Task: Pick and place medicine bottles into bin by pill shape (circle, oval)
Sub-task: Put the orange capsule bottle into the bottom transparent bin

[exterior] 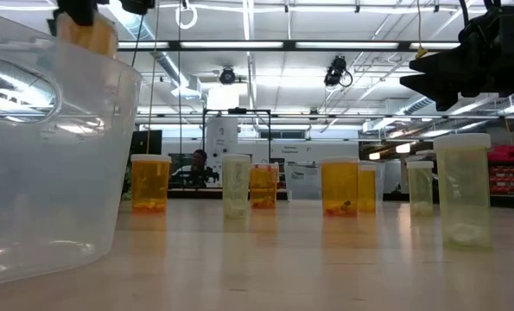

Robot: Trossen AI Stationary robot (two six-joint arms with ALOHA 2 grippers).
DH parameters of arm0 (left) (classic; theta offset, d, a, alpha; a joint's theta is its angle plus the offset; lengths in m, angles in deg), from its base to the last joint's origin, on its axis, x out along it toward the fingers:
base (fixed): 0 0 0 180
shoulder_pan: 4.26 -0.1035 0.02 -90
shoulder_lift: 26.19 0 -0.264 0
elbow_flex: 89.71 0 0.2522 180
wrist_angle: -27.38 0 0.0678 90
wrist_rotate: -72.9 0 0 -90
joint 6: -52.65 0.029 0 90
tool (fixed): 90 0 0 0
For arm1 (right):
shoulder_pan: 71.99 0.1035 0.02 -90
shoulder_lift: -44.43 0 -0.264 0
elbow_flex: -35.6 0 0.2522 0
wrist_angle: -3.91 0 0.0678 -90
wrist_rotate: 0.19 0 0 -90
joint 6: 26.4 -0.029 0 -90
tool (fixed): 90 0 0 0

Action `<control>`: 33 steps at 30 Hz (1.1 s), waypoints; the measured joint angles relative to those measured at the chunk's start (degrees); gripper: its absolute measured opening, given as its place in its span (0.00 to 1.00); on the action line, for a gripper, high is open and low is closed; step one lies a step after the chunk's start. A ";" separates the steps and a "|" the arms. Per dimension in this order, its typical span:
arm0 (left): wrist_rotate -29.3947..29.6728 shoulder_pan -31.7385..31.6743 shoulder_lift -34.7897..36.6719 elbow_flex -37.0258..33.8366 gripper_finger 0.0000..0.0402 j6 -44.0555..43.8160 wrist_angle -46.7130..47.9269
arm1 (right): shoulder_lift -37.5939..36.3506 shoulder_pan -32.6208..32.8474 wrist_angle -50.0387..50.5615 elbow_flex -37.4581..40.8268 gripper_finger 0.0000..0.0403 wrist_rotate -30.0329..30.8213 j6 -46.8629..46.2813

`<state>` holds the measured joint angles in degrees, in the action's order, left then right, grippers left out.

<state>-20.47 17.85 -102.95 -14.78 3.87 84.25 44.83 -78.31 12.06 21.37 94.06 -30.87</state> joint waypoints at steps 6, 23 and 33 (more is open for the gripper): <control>1.69 4.05 -0.02 0.00 0.58 -6.55 -0.07 | 0.00 0.02 -0.01 0.01 0.59 0.00 0.00; 2.09 12.00 -5.87 -0.04 0.57 -18.03 -18.47 | -0.02 0.00 0.00 0.01 0.59 0.01 0.00; 2.39 13.73 -7.37 -0.04 0.56 -21.07 -25.88 | -0.02 0.00 0.13 0.01 0.59 0.02 0.00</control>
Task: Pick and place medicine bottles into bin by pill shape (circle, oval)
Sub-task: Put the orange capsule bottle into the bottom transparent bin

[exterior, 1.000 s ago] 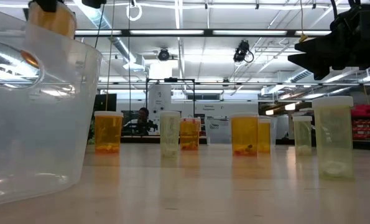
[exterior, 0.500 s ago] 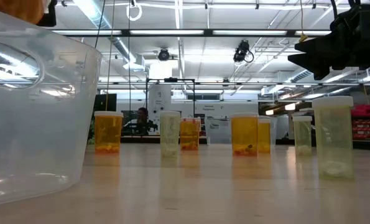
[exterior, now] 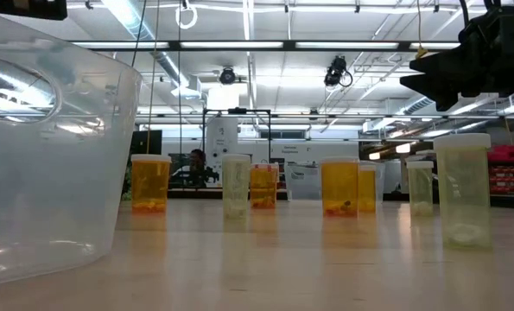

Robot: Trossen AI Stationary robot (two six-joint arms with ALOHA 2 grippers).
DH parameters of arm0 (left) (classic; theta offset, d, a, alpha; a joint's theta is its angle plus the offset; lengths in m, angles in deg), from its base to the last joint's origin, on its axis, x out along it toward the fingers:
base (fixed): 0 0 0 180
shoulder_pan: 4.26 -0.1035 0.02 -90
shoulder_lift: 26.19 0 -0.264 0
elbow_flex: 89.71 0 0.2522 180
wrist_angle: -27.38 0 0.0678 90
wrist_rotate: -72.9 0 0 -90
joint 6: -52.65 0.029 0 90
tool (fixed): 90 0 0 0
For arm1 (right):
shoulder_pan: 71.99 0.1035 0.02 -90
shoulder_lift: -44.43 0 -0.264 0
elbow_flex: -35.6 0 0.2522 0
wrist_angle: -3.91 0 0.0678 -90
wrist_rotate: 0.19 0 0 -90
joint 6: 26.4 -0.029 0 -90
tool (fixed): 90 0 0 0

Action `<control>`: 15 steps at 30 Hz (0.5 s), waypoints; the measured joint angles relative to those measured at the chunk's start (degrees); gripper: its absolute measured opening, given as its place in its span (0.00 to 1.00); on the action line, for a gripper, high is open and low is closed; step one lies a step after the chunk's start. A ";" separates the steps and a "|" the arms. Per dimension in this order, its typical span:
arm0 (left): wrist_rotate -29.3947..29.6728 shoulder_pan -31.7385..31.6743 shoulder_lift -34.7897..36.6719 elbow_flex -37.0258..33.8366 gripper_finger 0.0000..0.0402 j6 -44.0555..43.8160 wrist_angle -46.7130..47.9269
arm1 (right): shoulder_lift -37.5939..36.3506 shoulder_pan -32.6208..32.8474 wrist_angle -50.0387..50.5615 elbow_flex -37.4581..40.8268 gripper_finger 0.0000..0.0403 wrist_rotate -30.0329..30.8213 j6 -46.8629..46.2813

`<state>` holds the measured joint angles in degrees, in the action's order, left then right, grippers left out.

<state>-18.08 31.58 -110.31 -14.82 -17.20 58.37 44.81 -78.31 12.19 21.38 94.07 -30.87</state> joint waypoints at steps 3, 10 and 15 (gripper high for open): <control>0.82 0.09 0.00 0.04 0.56 -0.34 -0.15 | 0.00 0.01 0.00 -0.01 0.59 -0.01 0.00; 1.58 -0.34 -5.27 11.79 0.56 6.05 7.44 | 0.00 0.00 0.02 -0.01 0.59 0.00 0.00; 3.67 -0.35 -13.55 28.43 0.56 11.51 28.37 | 0.00 0.02 0.22 -0.02 0.59 -0.02 0.00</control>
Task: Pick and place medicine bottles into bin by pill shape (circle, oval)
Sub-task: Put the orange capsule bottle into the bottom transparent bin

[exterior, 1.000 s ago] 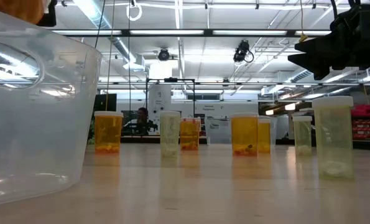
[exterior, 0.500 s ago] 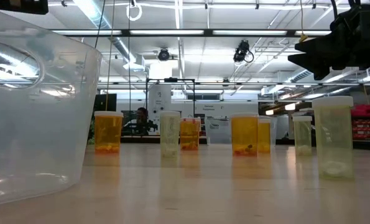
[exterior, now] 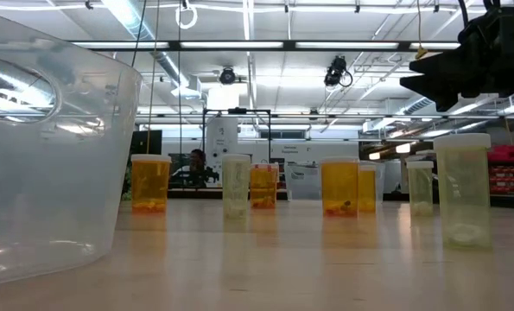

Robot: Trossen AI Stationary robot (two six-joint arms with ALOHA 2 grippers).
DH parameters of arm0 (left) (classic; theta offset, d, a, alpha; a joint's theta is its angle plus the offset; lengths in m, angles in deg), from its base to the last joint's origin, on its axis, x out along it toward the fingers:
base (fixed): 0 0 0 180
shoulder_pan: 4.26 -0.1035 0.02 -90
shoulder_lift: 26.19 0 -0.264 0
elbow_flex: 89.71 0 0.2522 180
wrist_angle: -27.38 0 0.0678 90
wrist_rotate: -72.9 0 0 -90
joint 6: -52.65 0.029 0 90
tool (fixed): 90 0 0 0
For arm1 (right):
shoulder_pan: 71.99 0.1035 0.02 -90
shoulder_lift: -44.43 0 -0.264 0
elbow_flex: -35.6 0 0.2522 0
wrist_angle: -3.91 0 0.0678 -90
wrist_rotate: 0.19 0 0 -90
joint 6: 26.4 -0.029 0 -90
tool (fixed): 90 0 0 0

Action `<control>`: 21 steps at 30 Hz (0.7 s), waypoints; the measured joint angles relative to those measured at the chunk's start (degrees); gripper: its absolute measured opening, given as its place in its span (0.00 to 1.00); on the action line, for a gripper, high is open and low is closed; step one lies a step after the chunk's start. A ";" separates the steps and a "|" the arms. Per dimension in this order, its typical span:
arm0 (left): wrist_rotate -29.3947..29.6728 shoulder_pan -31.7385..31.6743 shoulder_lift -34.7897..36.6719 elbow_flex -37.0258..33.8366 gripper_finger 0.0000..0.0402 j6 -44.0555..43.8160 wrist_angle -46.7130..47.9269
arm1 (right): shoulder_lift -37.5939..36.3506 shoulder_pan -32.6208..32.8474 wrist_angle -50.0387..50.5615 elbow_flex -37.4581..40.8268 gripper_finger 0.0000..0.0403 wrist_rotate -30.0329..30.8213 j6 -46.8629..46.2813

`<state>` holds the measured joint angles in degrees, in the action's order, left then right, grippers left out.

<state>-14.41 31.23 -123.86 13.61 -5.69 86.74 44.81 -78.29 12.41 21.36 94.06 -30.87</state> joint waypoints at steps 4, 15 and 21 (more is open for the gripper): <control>0.70 0.14 -6.39 10.20 0.56 2.10 13.44 | 0.00 -0.01 0.11 0.01 0.59 0.00 0.00; 0.70 3.17 -14.83 12.95 0.57 -1.10 24.29 | 0.00 -0.02 0.54 0.02 0.59 0.00 0.00; 2.36 5.51 -18.01 12.93 0.57 -5.63 24.20 | 0.00 0.00 0.57 0.00 0.59 0.00 0.00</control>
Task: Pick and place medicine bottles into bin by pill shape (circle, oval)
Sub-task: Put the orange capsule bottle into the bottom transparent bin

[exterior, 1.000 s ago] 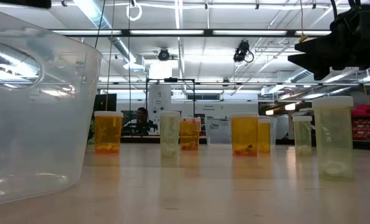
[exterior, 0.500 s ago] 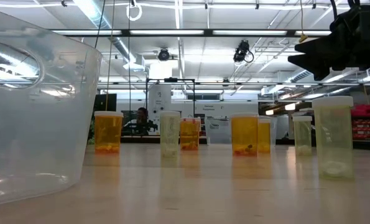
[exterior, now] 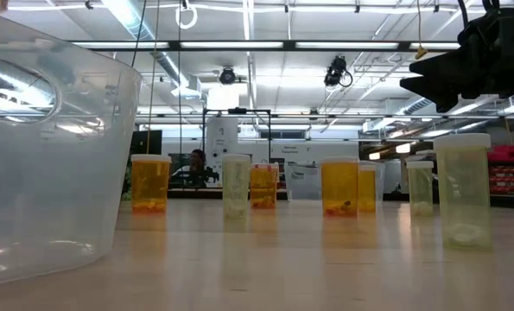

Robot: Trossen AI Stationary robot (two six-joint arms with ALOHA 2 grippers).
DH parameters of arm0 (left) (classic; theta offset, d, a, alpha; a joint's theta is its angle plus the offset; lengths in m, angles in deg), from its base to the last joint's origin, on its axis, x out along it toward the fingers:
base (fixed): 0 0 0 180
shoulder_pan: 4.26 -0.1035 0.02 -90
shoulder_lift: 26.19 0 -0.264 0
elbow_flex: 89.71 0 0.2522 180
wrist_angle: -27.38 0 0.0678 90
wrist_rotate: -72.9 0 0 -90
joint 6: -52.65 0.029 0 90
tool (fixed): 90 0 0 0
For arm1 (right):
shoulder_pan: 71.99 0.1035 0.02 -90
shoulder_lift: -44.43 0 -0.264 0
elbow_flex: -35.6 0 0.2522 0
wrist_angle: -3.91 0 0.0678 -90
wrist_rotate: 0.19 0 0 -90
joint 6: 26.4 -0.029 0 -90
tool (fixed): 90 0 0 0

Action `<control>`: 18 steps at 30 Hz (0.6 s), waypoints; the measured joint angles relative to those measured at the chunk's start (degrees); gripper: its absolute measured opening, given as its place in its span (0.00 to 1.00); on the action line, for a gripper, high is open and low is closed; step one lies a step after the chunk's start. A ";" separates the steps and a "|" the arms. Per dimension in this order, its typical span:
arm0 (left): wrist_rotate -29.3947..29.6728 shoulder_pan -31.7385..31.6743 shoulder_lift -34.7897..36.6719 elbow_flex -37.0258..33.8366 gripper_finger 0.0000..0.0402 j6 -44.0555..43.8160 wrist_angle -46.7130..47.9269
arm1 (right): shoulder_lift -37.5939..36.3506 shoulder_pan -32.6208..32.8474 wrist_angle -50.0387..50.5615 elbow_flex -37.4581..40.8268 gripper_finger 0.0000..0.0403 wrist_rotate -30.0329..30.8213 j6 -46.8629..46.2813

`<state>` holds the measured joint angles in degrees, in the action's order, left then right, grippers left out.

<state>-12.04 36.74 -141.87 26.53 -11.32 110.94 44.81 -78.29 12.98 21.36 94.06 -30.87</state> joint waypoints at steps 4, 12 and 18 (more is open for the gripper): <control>0.91 1.37 -2.23 0.00 0.57 -3.15 0.01 | 0.00 0.00 -0.01 0.02 0.59 0.00 0.00; 1.85 3.18 -4.46 0.00 0.57 -8.82 0.01 | 0.00 -0.01 -0.02 0.02 0.59 0.00 0.00; 3.25 3.38 -4.44 0.00 0.57 -10.97 -0.18 | 0.00 -0.01 -0.02 0.00 0.59 0.00 0.00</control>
<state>-8.79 40.12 -146.31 26.53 -22.29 110.76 44.81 -78.30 12.96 21.37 94.06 -30.87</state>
